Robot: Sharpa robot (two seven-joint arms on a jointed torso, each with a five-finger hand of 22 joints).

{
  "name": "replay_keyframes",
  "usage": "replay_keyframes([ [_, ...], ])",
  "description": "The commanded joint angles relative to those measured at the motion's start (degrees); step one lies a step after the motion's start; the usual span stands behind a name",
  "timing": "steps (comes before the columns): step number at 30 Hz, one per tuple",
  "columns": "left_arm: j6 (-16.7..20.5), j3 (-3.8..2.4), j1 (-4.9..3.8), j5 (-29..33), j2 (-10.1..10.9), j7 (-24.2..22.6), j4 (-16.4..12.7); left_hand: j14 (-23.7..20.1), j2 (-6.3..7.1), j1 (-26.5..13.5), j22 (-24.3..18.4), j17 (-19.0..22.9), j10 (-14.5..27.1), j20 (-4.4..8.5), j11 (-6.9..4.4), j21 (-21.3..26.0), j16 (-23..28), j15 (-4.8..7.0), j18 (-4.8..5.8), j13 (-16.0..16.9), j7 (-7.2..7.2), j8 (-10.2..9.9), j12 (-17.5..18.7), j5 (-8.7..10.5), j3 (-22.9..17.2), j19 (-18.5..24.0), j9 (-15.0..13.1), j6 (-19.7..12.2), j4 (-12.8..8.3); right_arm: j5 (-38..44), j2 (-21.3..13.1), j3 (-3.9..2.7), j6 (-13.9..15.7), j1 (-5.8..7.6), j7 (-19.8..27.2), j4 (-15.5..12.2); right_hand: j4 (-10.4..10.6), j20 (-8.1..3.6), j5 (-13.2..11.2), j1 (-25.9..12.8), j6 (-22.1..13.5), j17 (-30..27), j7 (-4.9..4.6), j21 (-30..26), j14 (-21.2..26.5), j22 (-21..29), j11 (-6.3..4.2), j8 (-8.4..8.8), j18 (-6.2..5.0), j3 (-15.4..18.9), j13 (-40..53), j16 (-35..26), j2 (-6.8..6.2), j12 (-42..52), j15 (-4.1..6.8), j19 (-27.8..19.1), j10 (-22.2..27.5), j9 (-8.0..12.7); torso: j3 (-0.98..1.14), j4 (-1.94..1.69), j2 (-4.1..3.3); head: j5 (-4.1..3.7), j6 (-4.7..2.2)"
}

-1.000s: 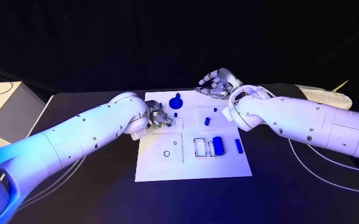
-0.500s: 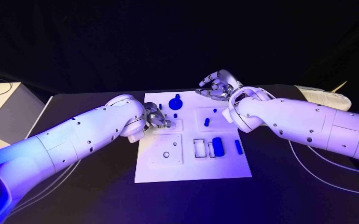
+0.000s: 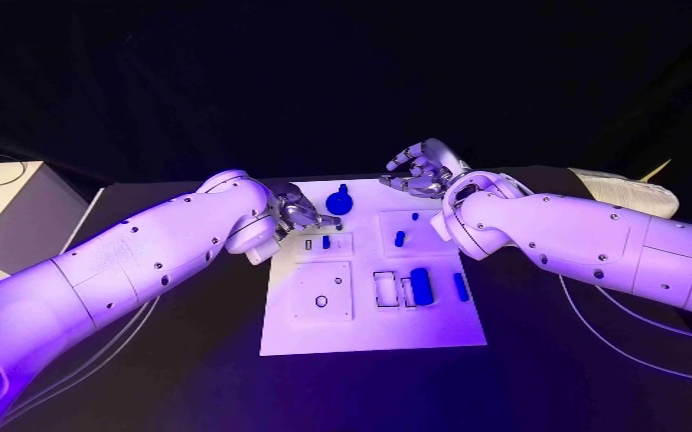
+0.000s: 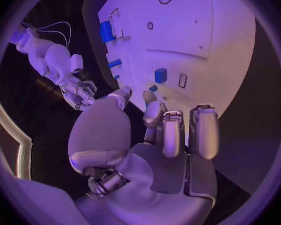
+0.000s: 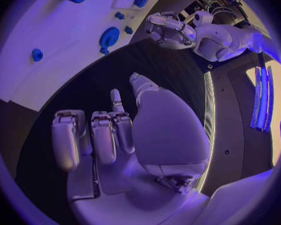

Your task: Assemble the parts on the task board

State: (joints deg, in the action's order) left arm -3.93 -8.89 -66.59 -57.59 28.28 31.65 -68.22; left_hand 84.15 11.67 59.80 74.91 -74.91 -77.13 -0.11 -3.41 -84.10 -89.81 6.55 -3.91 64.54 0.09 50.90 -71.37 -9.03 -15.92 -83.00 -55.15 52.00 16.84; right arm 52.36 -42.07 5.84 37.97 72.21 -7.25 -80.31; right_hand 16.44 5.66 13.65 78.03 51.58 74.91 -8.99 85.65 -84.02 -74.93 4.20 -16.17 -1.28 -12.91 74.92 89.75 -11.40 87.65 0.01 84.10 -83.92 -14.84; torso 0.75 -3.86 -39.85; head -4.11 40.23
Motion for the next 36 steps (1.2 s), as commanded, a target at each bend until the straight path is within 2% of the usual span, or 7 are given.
replay_keyframes([
  [1,1.01,-0.51,-0.02,2.09,0.23,-0.60,-0.19,5.85,-0.64,0.25,0.09,-15.09,0.70,-0.07,0.12,0.41,-0.19,-0.36,0.71,-0.39,0.15,-0.48,0.58,-0.01,0.80,0.55,-0.07,-0.56,-0.02,0.24,-0.10,-0.02,-0.43,-0.05,0.57,-0.03,0.01,0.27,0.39,-0.54,-0.34,14.06,-0.11,-0.40,-5.72,-10.44,0.24,-0.39,-0.17,0.20,12.70,-0.17,0.25,-0.28,-0.14,3.54,-3.03,-0.05,0.08,0.01,-0.07,-0.06,-0.11],
  [5,0.67,-1.29,-0.05,2.38,0.64,-0.63,0.25,5.85,-1.40,1.75,-1.17,-15.09,2.45,-0.36,0.68,1.06,-0.19,-0.80,0.45,-2.55,0.78,-1.82,2.42,-0.40,2.45,1.29,0.31,-2.00,-0.04,0.24,-0.25,-0.02,-0.43,-0.06,0.54,-0.10,0.01,0.27,0.39,-0.54,-0.34,14.06,-0.11,-0.40,-5.72,-10.44,0.24,-0.39,-0.17,0.20,12.70,-0.17,0.25,-0.28,-0.14,3.54,-3.03,-0.05,0.11,-0.01,-0.07,-0.10,-0.19],
  [8,0.88,-1.89,-0.08,2.49,0.81,-0.97,1.41,5.85,-2.97,5.01,-2.95,-15.09,6.93,-1.46,2.67,2.04,-0.19,-2.47,0.08,-7.85,3.15,-7.88,6.54,-1.14,2.71,2.41,4.25,-5.66,-0.03,0.24,-0.36,-0.02,-0.43,-0.06,0.52,-0.16,0.01,0.27,0.39,-0.54,-0.34,14.06,-0.11,-0.40,-5.72,-10.44,0.24,-0.39,-0.17,0.20,12.70,-0.17,0.25,-0.28,-0.14,3.54,-3.03,-0.05,0.15,-0.05,-0.09,-0.04,-0.29],
  [12,1.55,-2.55,-0.27,2.59,0.87,-1.87,3.75,5.85,-3.62,8.08,-4.01,-15.09,9.18,-2.87,4.25,2.63,-0.19,-3.92,-0.19,-10.19,4.94,-12.79,7.71,-1.42,0.65,3.11,8.81,-6.92,-0.08,0.24,-0.55,-0.02,-0.39,-0.05,0.49,-0.29,0.01,0.27,0.41,-0.67,-0.44,13.99,-0.11,-0.43,-5.70,-10.42,0.24,-0.42,-0.18,0.23,12.67,-0.20,0.28,-0.31,-0.13,3.53,-3.00,-0.10,0.18,0.00,-0.17,-0.01,-0.43],
  [20,2.18,-2.95,-1.39,2.09,-0.01,-3.20,8.13,5.85,-3.10,9.16,-4.12,-15.08,10.11,-3.31,4.73,2.71,-0.18,-4.34,-0.23,-11.15,5.51,-14.03,8.09,-1.48,-0.58,3.22,10.22,-7.39,-0.08,0.31,-0.95,-0.03,-0.34,-0.03,0.49,-0.77,0.01,0.27,0.41,-0.67,-0.44,13.99,-0.11,-0.43,-5.70,-10.42,0.24,-0.42,-0.18,0.23,12.67,-0.20,0.28,-0.31,-0.13,3.53,-3.00,-0.10,0.18,0.06,-0.55,-0.08,-0.64],
  [30,2.14,-2.98,-2.81,1.20,-3.07,-4.15,13.93,5.85,-2.40,8.26,-4.15,-15.09,10.51,-3.67,5.21,2.73,-0.19,-4.76,-0.24,-11.60,6.04,-14.80,8.06,-1.29,-0.48,3.26,11.16,-7.86,0.03,0.79,-1.16,-0.05,-0.23,0.06,0.51,-1.17,0.01,0.27,0.41,-0.67,-0.44,13.99,-0.11,-0.43,-5.70,-10.42,0.24,-0.42,-0.18,0.23,12.67,-0.20,0.28,-0.31,-0.13,3.53,-3.00,-0.10,0.23,0.01,-1.02,0.22,-0.96],
  [36,1.53,-2.94,-3.17,1.06,-4.70,-4.41,16.73,5.85,-2.35,8.08,-4.11,-15.09,10.58,-3.72,5.27,2.72,-0.19,-4.81,-0.24,-11.69,6.10,-14.90,8.07,-1.22,-0.42,3.24,11.29,-7.92,0.04,0.77,-1.08,-0.06,-0.20,0.13,0.51,-1.26,-0.05,0.27,0.46,-0.65,-0.52,13.99,-0.11,-0.43,-5.70,-10.43,0.24,-0.43,-0.18,0.22,12.67,-0.20,0.28,-0.31,-0.13,3.54,-3.00,-0.12,0.26,0.04,-1.08,0.21,-0.91],
])
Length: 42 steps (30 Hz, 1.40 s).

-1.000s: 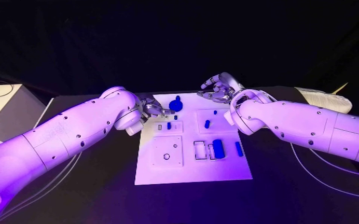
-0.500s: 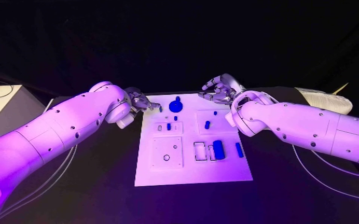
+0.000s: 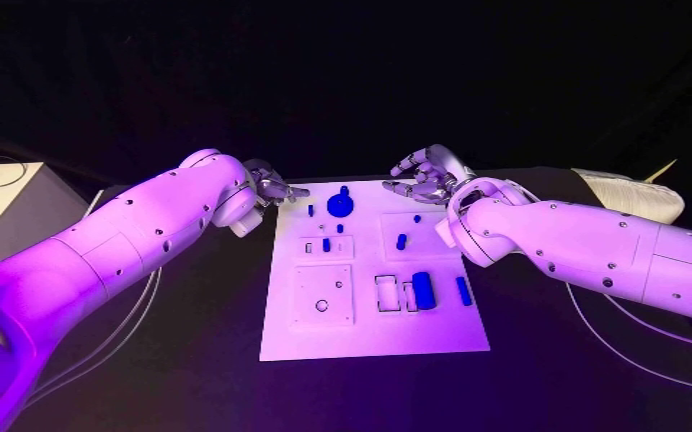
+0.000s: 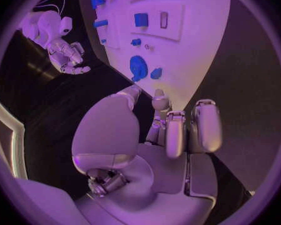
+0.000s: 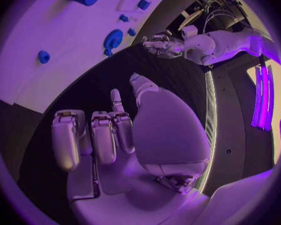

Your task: Assemble the parts on the task board

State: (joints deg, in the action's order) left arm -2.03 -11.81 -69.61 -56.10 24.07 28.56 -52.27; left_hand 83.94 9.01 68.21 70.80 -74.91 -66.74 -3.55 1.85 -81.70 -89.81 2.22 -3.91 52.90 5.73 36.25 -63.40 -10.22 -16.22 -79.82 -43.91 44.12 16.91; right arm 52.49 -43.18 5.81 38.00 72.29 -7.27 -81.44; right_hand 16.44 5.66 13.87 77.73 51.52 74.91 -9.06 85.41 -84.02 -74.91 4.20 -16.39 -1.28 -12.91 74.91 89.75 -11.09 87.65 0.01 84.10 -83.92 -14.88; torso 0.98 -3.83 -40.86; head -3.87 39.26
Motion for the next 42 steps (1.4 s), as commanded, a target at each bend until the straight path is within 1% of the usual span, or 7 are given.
replay_keyframes([
  [1,-0.47,0.00,-0.17,-0.44,-0.66,-1.34,1.11,6.06,0.32,-0.33,0.00,-15.09,0.20,-0.28,0.01,0.31,-0.19,-0.49,-0.24,-0.05,0.47,-0.25,0.10,-0.03,-0.12,0.06,0.05,-0.03,-0.04,0.64,0.05,-0.04,-0.22,0.06,0.53,-0.14,-0.05,0.27,0.23,-0.35,-0.46,13.99,-0.05,-0.19,-5.70,-10.45,0.24,-0.21,-0.18,0.22,12.69,-0.20,-0.03,-0.31,-0.13,3.54,-3.00,-0.08,0.04,0.01,-0.10,-0.05,0.06],
  [9,-1.04,0.44,-0.24,-0.86,-2.81,-1.83,4.39,6.06,0.35,-0.42,0.13,-15.09,0.14,-0.32,0.05,0.25,-0.19,-0.53,-0.21,0.06,0.50,-0.32,-0.01,0.00,-0.09,-0.01,0.14,-0.07,-0.05,0.69,0.13,-0.07,-0.18,0.18,0.54,-0.26,-0.05,0.27,0.23,-0.35,-0.46,13.99,-0.05,-0.19,-5.70,-10.45,0.24,-0.21,-0.18,0.22,12.69,-0.20,-0.03,-0.31,-0.13,3.54,-3.00,-0.08,-0.02,0.01,-0.06,-0.14,0.22],
  [16,-1.41,1.14,-0.36,-1.00,-4.19,-2.17,5.75,6.06,0.35,-0.44,0.17,-15.09,0.21,-0.35,0.06,0.23,-0.19,-0.55,-0.20,-0.03,0.50,-0.34,0.02,0.04,-0.09,-0.03,0.20,-0.05,-0.07,0.71,0.30,-0.09,-0.19,0.25,0.54,-0.31,-0.05,0.27,0.23,-0.35,-0.46,13.99,-0.05,-0.19,-5.70,-10.45,0.24,-0.21,-0.18,0.22,12.69,-0.20,-0.03,-0.31,-0.13,3.54,-3.00,-0.08,0.14,0.18,-0.14,-0.33,0.25],
  [25,-2.07,1.81,-0.57,-1.02,-4.81,-2.39,6.40,6.06,0.33,-0.55,0.26,-15.09,0.22,-0.38,0.08,0.19,-0.19,-0.58,-0.19,-0.02,0.51,-0.35,-0.02,0.10,-0.06,-0.07,0.26,0.01,-0.05,0.75,0.33,-0.10,-0.17,0.36,0.51,-0.34,-0.05,0.27,0.23,-0.35,-0.46,13.99,-0.05,-0.19,-5.70,-10.45,0.24,-0.21,-0.18,0.22,12.69,-0.20,-0.03,-0.31,-0.13,3.54,-3.00,-0.08,0.04,-0.08,0.01,-0.49,0.49],
  [30,-2.63,2.17,-0.60,-0.91,-5.12,-2.55,6.63,6.06,0.32,-0.56,0.33,-15.09,0.14,-0.39,0.09,0.15,-0.19,-0.59,-0.17,0.09,0.51,-0.35,-0.12,0.11,-0.07,-0.11,0.29,0.04,-0.06,0.76,0.43,-0.10,-0.19,0.39,0.53,-0.32,-0.05,0.27,0.23,-0.35,-0.46,13.99,-0.05,-0.19,-5.70,-10.45,0.24,-0.21,-0.18,0.22,12.69,-0.20,-0.03,-0.31,-0.13,3.54,-3.00,-0.08,0.08,0.02,-0.02,-0.40,0.57],
  [34,-2.80,2.32,-0.61,-0.84,-5.31,-2.64,6.70,6.06,0.30,-0.55,0.32,-15.09,0.27,-0.40,0.09,0.16,-0.19,-0.59,-0.17,-0.11,0.50,-0.34,0.01,0.12,-0.08,-0.10,0.30,0.07,-0.07,0.77,0.51,-0.10,-0.21,0.40,0.54,-0.23,-0.05,0.27,0.23,-0.35,-0.46,13.99,-0.05,-0.19,-5.70,-10.45,0.24,-0.21,-0.18,0.22,12.69,-0.20,-0.03,-0.31,-0.13,3.54,-3.00,-0.08,0.01,0.08,-0.11,-0.44,0.52],
  [42,-2.92,2.44,-0.61,-0.81,-5.54,-2.66,7.23,6.06,0.29,-0.54,0.34,-15.09,0.24,-0.41,0.09,0.15,-0.19,-0.59,-0.17,-0.05,0.50,-0.35,-0.04,0.12,-0.09,-0.11,0.32,0.08,-0.08,0.78,0.59,-0.10,-0.22,0.41,0.55,-0.25,-0.06,0.27,0.27,-0.39,-0.53,14.00,-0.05,-0.18,-5.70,-10.47,0.24,-0.25,-0.17,0.22,12.72,-0.20,-0.02,-0.27,-0.13,3.55,-3.05,-0.13,0.05,-0.05,0.00,-0.58,0.78],
])
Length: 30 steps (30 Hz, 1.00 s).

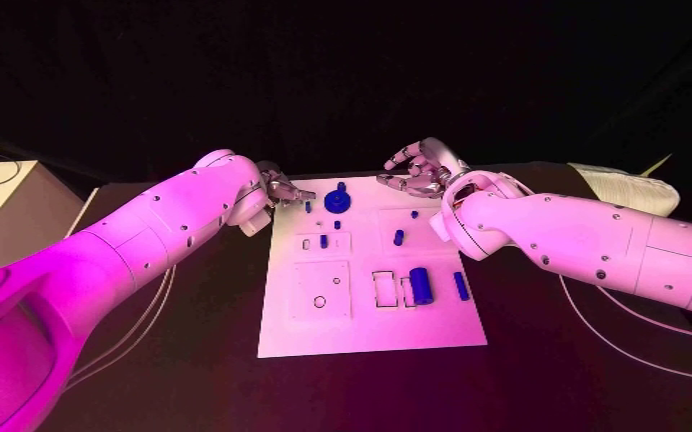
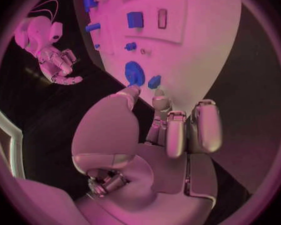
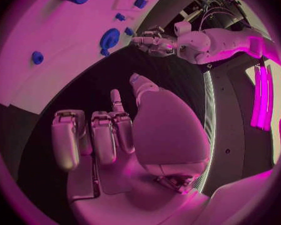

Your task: Assemble the parts on the task board

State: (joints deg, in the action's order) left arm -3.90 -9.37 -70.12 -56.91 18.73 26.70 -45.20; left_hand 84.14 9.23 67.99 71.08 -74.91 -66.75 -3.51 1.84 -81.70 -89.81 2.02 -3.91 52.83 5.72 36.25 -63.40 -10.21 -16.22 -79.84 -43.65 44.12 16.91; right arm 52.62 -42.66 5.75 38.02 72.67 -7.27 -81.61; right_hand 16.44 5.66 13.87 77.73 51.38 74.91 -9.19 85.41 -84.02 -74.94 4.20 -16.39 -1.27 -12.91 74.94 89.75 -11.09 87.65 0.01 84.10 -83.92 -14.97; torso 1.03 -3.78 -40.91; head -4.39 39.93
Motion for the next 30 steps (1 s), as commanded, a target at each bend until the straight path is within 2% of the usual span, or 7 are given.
replay_keyframes([
  [1,-1.07,0.02,-0.10,0.01,-0.23,-0.81,0.25,5.86,0.04,-0.27,0.00,-15.09,0.33,-0.46,0.09,0.18,-0.19,-0.40,-0.19,-0.10,0.50,-0.34,0.02,0.13,-0.13,-0.06,0.08,0.11,-0.10,0.65,0.07,-0.03,-0.24,0.02,0.54,-0.09,-0.06,0.27,0.27,-0.39,-0.39,14.00,0.08,-0.18,-5.70,-10.44,0.24,-0.25,-0.18,0.22,12.69,-0.20,-0.02,-0.27,-0.13,3.55,-3.04,-0.05,-0.01,-0.10,0.05,-0.05,0.11],
  [12,-1.21,0.29,-0.10,0.03,-0.57,-0.70,0.97,5.86,-0.05,-0.14,0.03,-15.09,0.36,-0.49,0.09,0.16,-0.19,-0.41,-0.18,-0.09,0.49,-0.35,-0.02,0.13,-0.24,-0.07,0.16,0.18,-0.14,0.75,0.13,-0.04,-0.21,0.03,0.53,-0.23,-0.06,0.27,0.27,-0.39,-0.39,14.00,0.08,-0.18,-5.70,-10.44,0.24,-0.25,-0.18,0.22,12.69,-0.20,-0.02,-0.27,-0.13,3.55,-3.04,-0.05,0.05,0.09,-0.11,-0.12,0.18],
  [21,-1.35,0.40,-0.09,0.11,-0.83,-0.79,1.48,5.86,-0.09,-0.07,0.10,-15.09,0.36,-0.51,0.09,0.13,-0.19,-0.42,-0.17,-0.07,0.49,-0.35,-0.06,0.13,-0.29,-0.10,0.20,0.21,-0.15,0.84,0.16,-0.04,-0.21,0.08,0.51,-0.36,-0.06,0.27,0.27,-0.39,-0.39,14.00,0.08,-0.18,-5.70,-10.44,0.24,-0.25,-0.18,0.22,12.69,-0.20,-0.02,-0.27,-0.13,3.55,-3.04,-0.05,0.03,-0.09,-0.04,-0.36,0.40],
  [30,-1.64,0.62,-0.08,0.43,-1.19,-1.05,1.89,5.86,-0.11,0.02,0.10,-15.09,0.42,-0.52,0.09,0.13,-0.19,-0.42,-0.17,-0.14,0.49,-0.36,-0.03,0.14,-0.35,-0.10,0.25,0.24,-0.16,0.90,0.29,-0.05,-0.22,0.12,0.50,-0.40,-0.06,0.27,0.27,-0.39,-0.39,14.00,0.08,-0.18,-5.70,-10.44,0.24,-0.25,-0.18,0.22,12.69,-0.20,-0.02,-0.27,-0.13,3.55,-3.04,-0.05,0.04,-0.03,-0.03,-0.34,0.56],
])
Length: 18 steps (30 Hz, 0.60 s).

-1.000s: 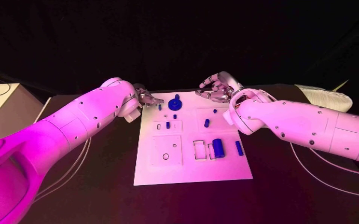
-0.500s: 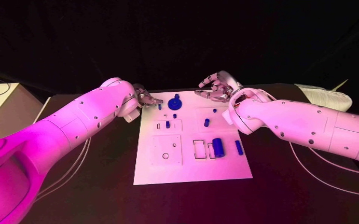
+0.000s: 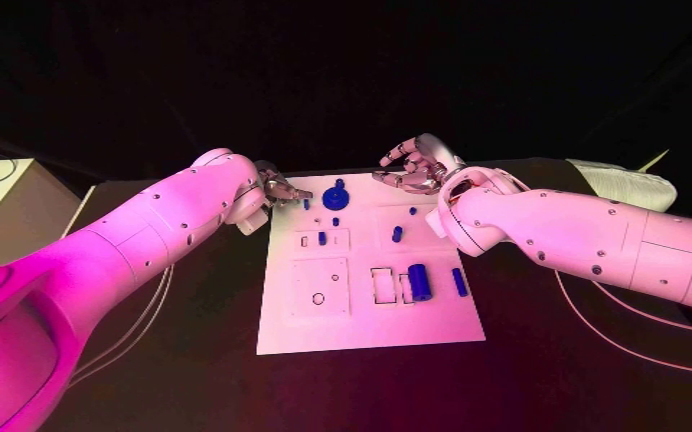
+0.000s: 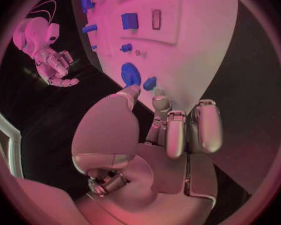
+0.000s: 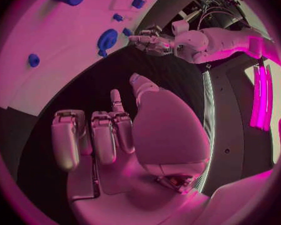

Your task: Assemble the parts on the task board

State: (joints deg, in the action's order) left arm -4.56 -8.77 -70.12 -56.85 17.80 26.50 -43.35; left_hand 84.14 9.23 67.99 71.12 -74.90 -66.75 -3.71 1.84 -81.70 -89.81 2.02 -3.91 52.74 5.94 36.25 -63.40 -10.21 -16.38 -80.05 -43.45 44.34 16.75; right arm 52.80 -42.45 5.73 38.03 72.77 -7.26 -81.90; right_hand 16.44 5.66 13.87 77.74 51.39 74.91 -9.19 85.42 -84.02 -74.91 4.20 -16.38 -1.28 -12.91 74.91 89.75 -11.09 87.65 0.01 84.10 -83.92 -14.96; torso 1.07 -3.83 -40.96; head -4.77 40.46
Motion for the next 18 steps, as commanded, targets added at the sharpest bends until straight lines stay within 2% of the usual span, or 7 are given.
replay_keyframes([
  [1,-1.01,0.09,-0.07,0.42,-0.33,-0.90,0.11,5.86,-0.14,0.12,0.03,-15.10,0.42,-0.33,0.09,0.14,-0.19,-0.43,-0.18,-0.02,0.27,-0.37,-0.08,0.14,-0.26,0.14,0.10,0.04,-0.01,0.74,0.10,-0.04,-0.23,0.03,0.50,-0.10,-0.06,0.27,0.27,-0.39,-0.39,14.00,0.08,-0.19,-5.71,-10.46,0.24,-0.25,-0.17,0.22,12.71,-0.20,-0.02,-0.27,-0.13,3.55,-3.04,-0.06,0.00,0.03,0.02,0.03,0.04],
  [18,-1.29,0.69,-0.06,0.73,-0.68,-1.19,0.58,5.86,-0.41,1.00,0.06,-15.10,0.56,-0.40,0.10,0.12,-0.19,-0.45,-0.19,-0.14,0.28,-0.47,-0.22,0.15,-0.95,0.17,0.49,0.20,-0.06,0.80,0.27,-0.05,-0.23,0.08,0.44,-0.07,-0.06,0.27,0.27,-0.39,-0.39,14.00,0.08,-0.19,-5.71,-10.46,0.24,-0.25,-0.17,0.22,12.71,-0.20,-0.02,-0.27,-0.13,3.55,-3.04,-0.06,0.03,0.01,0.06,-0.09,0.20],
])
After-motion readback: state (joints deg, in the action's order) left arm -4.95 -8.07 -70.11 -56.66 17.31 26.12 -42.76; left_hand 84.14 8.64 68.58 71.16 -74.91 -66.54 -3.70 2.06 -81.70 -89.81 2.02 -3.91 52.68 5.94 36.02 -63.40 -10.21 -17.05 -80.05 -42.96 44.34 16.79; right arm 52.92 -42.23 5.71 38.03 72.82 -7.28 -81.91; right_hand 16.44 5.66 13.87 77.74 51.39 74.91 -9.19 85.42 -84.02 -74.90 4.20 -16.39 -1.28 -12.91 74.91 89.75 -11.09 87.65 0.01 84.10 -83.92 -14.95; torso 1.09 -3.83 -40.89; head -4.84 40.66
